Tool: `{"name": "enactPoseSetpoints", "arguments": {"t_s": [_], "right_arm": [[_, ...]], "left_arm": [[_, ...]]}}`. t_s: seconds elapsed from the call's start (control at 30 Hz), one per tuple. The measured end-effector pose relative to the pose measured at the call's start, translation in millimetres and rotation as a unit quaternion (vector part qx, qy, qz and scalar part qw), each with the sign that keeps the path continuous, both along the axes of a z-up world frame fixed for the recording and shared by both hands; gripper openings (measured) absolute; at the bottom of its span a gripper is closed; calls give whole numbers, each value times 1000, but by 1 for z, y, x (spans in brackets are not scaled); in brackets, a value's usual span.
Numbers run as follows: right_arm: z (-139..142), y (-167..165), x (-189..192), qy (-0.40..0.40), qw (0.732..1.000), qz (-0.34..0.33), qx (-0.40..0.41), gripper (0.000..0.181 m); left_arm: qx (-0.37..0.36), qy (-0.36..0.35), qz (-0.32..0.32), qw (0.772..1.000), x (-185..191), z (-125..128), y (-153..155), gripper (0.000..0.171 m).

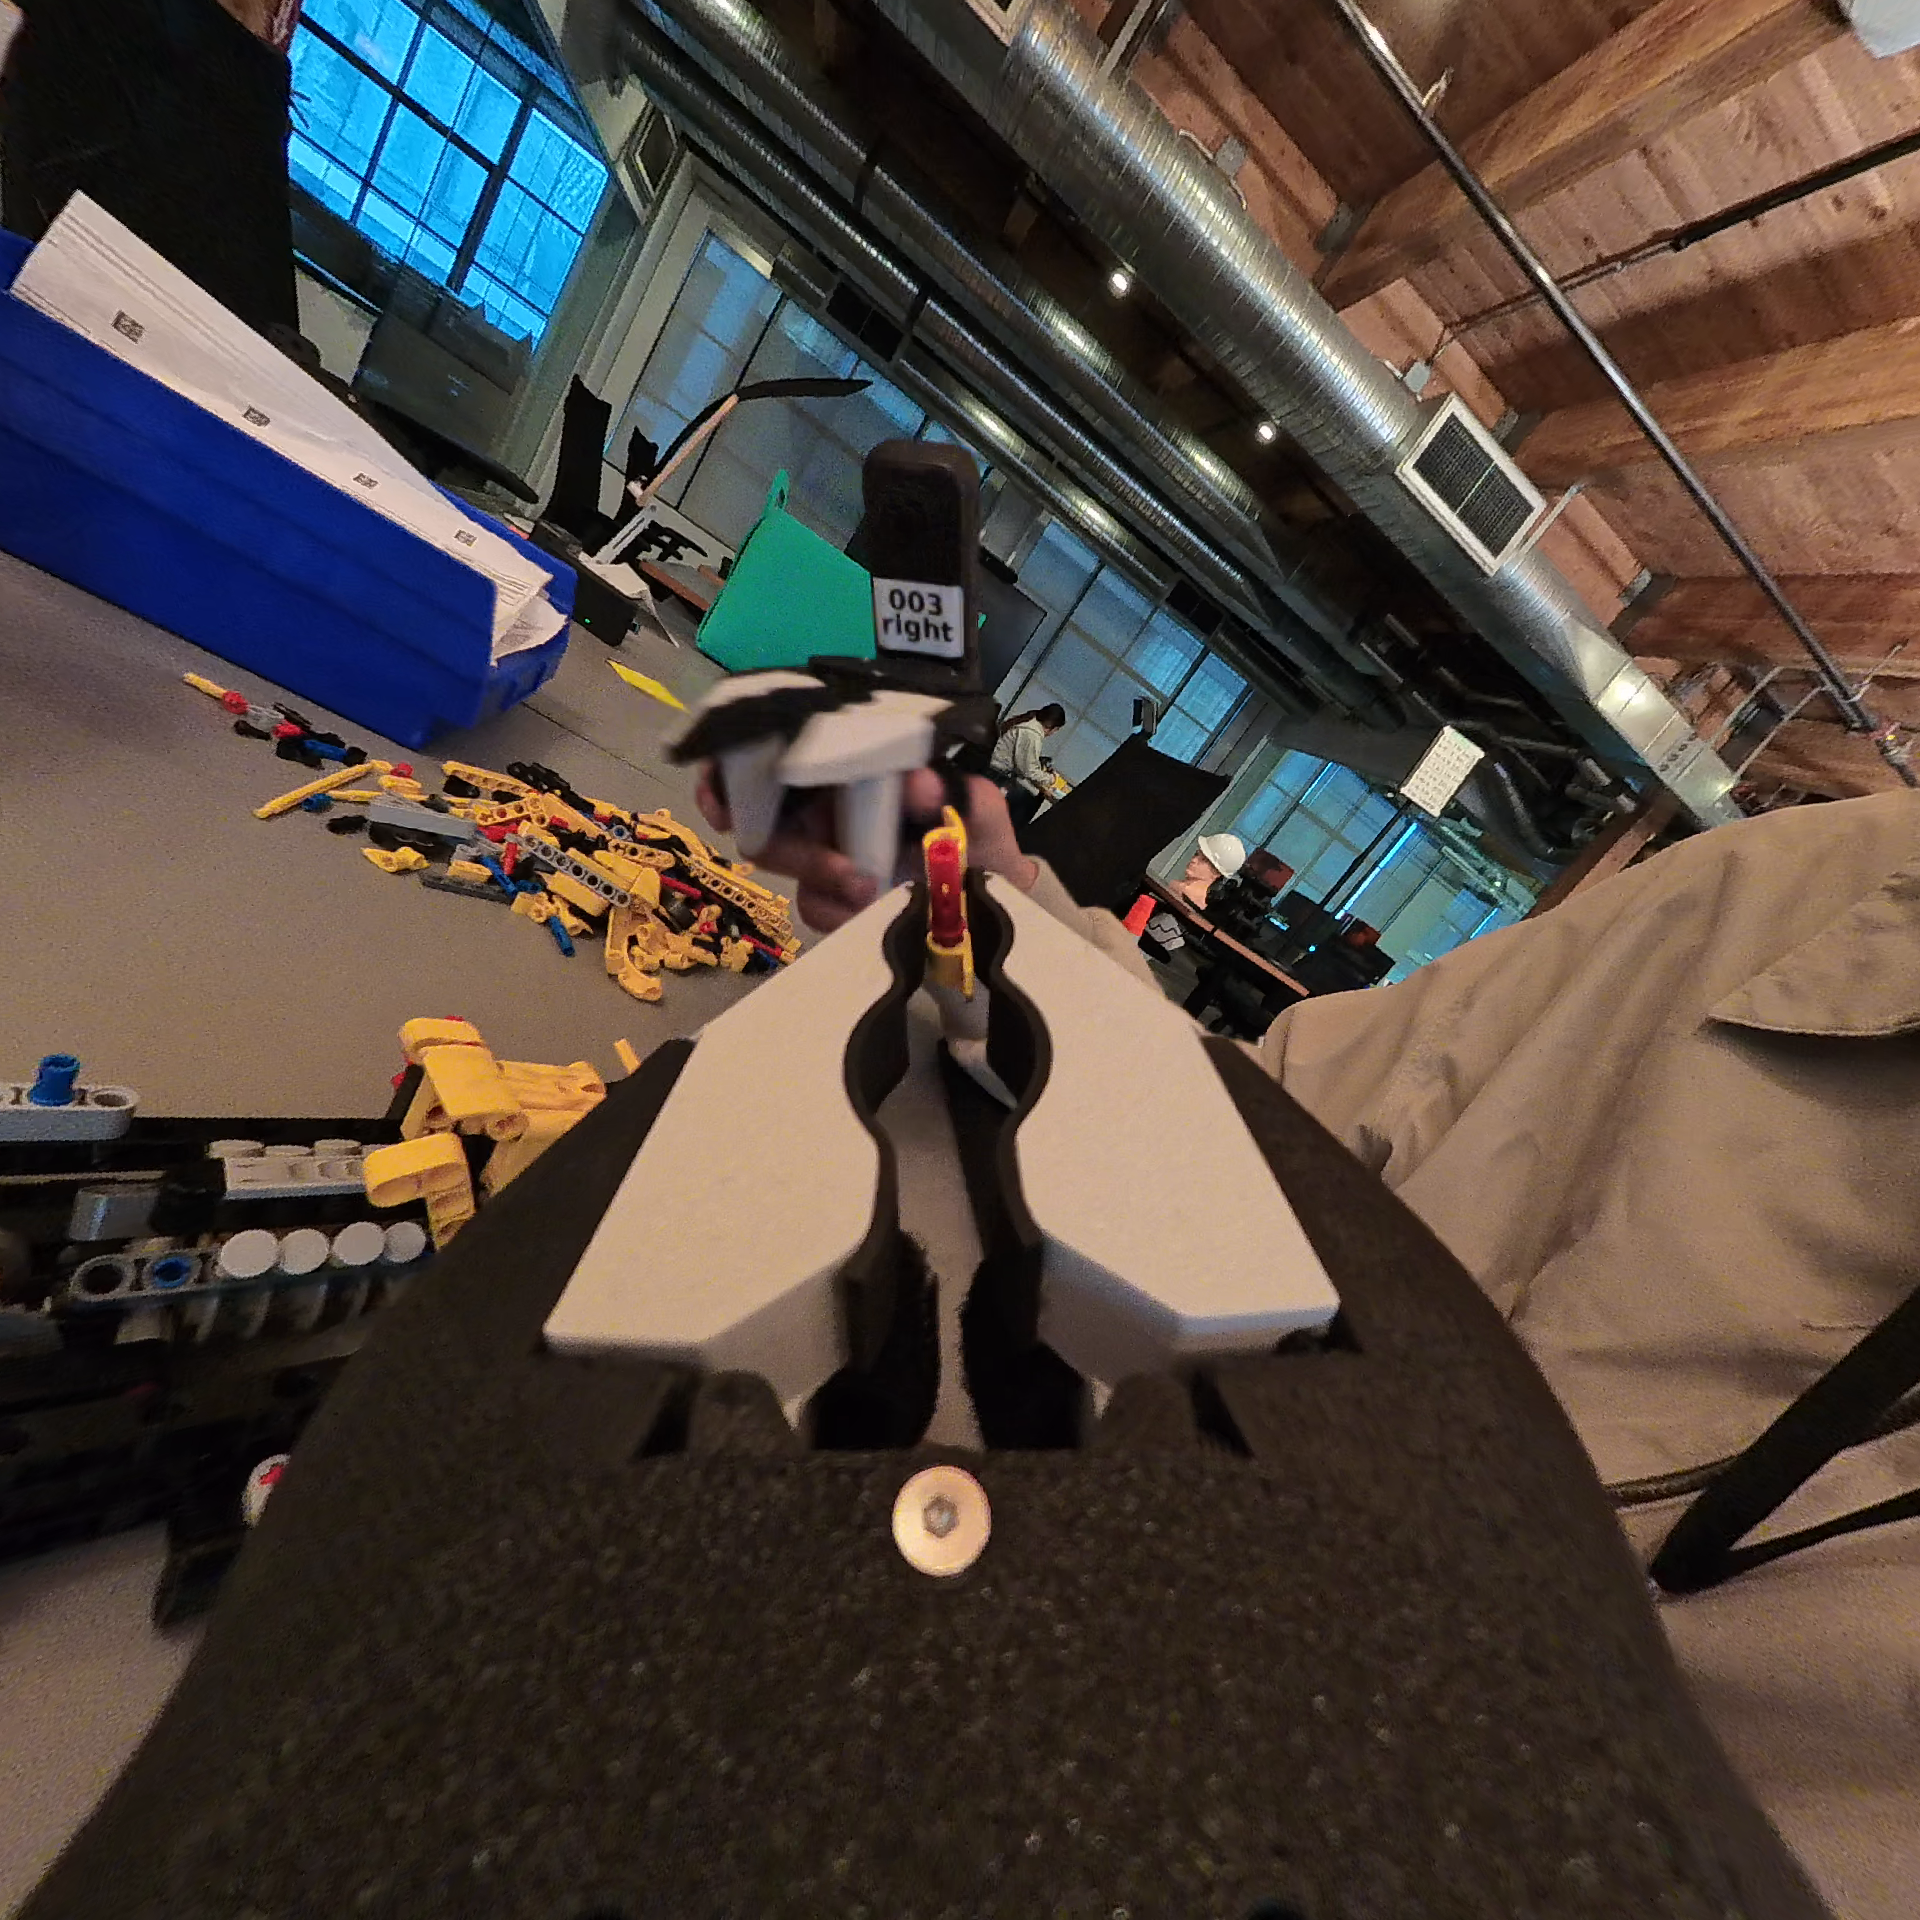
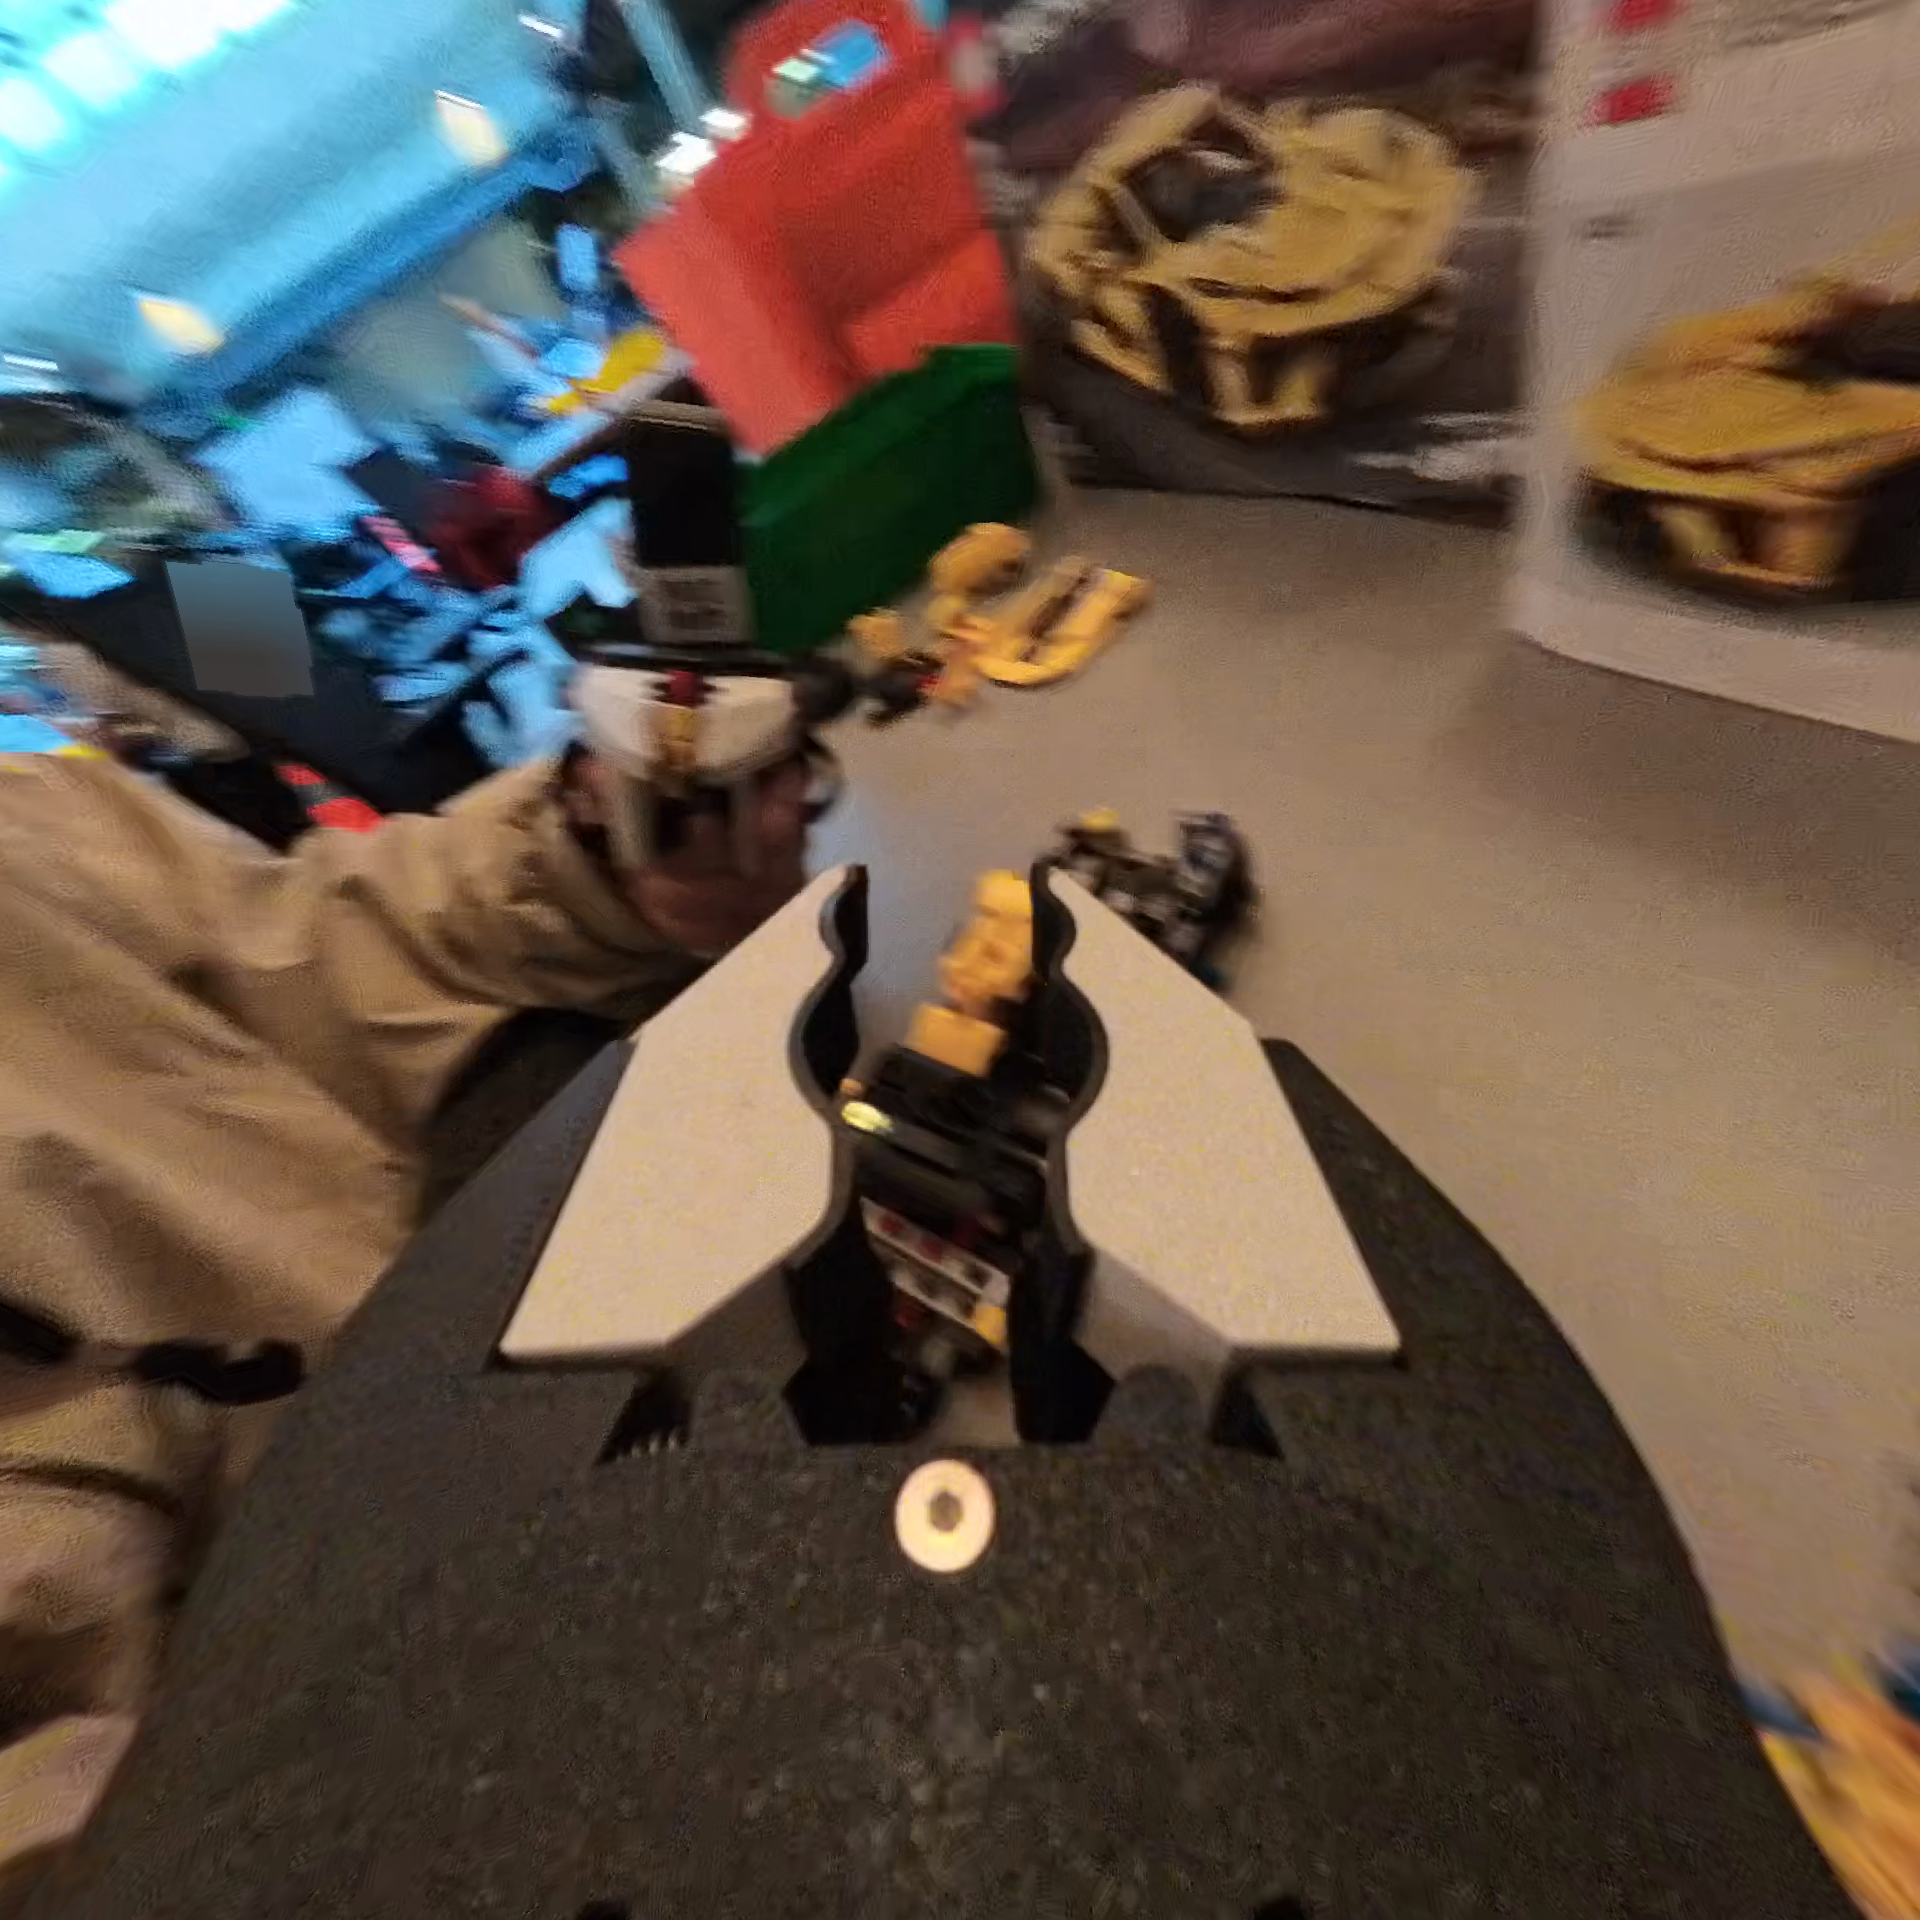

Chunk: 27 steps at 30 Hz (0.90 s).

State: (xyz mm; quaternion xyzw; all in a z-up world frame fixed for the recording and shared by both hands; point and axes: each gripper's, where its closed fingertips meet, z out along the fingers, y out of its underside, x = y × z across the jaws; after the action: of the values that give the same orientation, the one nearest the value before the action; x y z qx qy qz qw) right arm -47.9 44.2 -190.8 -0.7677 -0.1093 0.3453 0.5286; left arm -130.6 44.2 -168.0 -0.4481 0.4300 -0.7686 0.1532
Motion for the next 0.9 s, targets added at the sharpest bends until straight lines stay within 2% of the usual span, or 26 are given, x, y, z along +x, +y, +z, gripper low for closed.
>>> {"name": "enactPoseSetpoints", "arguments": {"t_s": [0.07,0.17,0.3,0.37,0.43,0.5,0.63,0.9], "right_arm": [[16,-1,-53,57,994,86,23,25],[19,4,-90,85,989,123,23,19],[27,5,-87,93,988,109,49,12],[24,7,-87,98,988,111,38,16],[19,3,-93,97,986,132,28,6],[19,2,-92,99,986,133,29,5],[10,3,-85,80,988,129,12,1],[20,-1,-79,99,986,130,29,1]], "left_arm": [[-7,-3,0,1000,-1,1,2,7],[-6,-6,-2,1000,-2,2,2,7],[8,-5,-2,1000,-3,2,1,7],[18,-4,-13,1000,-3,1,-5,7],[33,3,-13,999,-1,-4,-9,6],[34,7,-13,999,0,-5,-10,7],[79,33,17,996,6,-16,-8,11],[72,13,18,997,0,-6,-3,7]]}}
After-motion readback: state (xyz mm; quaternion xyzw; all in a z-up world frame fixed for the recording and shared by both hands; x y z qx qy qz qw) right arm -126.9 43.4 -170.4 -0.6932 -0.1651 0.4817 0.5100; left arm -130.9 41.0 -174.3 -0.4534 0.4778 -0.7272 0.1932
